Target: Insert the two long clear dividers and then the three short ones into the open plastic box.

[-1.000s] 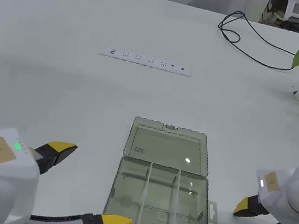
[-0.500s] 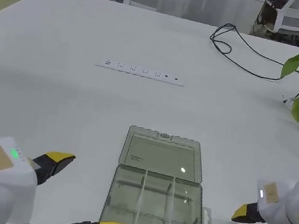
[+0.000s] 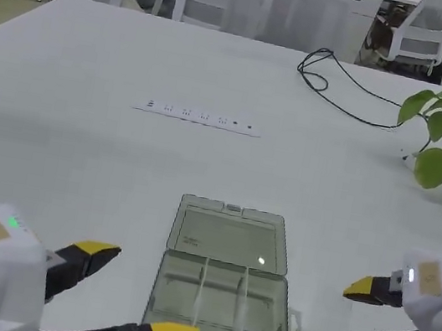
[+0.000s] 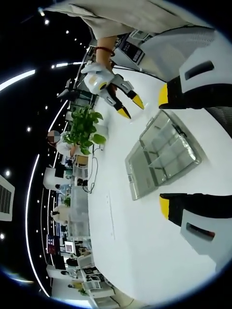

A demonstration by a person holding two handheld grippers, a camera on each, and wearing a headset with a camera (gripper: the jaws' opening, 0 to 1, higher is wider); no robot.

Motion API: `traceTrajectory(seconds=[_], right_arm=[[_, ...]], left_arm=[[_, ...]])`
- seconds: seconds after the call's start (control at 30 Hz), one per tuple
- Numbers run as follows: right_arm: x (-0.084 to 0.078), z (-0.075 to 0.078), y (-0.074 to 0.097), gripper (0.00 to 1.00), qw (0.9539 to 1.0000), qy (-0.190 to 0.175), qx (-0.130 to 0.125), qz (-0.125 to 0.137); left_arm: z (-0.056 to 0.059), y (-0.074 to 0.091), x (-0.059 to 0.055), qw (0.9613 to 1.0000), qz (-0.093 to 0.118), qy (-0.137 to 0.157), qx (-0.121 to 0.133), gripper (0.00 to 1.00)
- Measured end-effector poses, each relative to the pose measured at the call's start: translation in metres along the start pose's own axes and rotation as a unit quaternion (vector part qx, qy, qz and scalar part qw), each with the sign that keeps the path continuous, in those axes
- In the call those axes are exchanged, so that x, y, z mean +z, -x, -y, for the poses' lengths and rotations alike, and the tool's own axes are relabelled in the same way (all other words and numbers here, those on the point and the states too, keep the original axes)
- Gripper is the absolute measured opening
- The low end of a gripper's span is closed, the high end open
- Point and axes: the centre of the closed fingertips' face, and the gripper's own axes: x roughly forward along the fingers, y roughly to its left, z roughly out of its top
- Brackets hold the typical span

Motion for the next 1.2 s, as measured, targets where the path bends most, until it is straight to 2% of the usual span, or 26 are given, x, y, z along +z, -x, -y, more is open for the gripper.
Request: traceTrajectory(seconds=[0.17,0.43,0.63,0.73,0.93,1.13,1.2], right_arm=[[0.024,-0.004,0.006,0.32,0.9993,0.014,-0.013,0.031],[0.061,-0.014,0.009,0.32,0.9962,0.029,-0.024,0.079],[0.085,-0.027,0.004,0.32,0.9930,0.027,-0.019,0.114],[0.100,-0.035,0.003,0.32,0.9894,0.024,-0.009,0.143],[0.119,-0.045,0.000,0.32,0.9860,0.031,-0.005,0.164],[0.136,-0.049,0.001,0.32,0.9822,0.038,-0.008,0.183],[0.141,-0.049,0.003,0.32,0.9811,0.040,-0.011,0.189]], left_arm=[[0.008,0.000,0.004,0.9994,0.015,0.023,-0.019,0.65],[0.022,0.001,0.008,0.9975,0.027,0.047,-0.046,0.56],[0.030,0.001,0.006,0.9964,0.026,0.054,-0.061,0.52],[0.034,0.001,0.007,0.9951,0.027,0.063,-0.071,0.48],[0.042,0.001,0.010,0.9915,0.036,0.085,-0.091,0.39],[0.046,0.000,0.006,0.9897,0.023,0.097,-0.103,0.22],[0.046,0.000,0.004,0.9890,0.020,0.103,-0.104,0.20]])
